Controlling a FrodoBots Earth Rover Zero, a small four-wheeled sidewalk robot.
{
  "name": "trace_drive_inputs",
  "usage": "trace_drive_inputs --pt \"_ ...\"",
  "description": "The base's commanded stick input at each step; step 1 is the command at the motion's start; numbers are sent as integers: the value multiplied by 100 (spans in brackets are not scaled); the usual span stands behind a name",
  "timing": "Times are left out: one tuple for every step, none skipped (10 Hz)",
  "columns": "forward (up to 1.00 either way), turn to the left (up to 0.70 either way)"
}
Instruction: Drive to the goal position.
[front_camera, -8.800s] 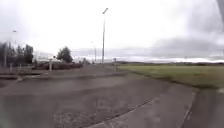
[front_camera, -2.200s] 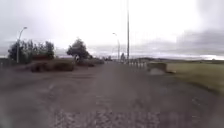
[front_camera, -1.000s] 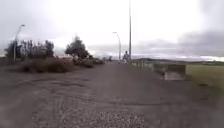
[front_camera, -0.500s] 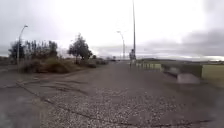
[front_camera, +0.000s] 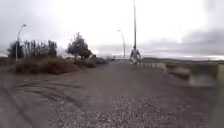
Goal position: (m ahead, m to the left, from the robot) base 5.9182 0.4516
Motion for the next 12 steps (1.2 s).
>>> trace_drive_inputs --pt "100 0" --pt "100 0" --pt "100 0" --pt "100 0" --pt "100 0" --pt "100 0" --pt "100 0" --pt "100 0" --pt "100 0" --pt "100 0" --pt "100 0" --pt "100 0"
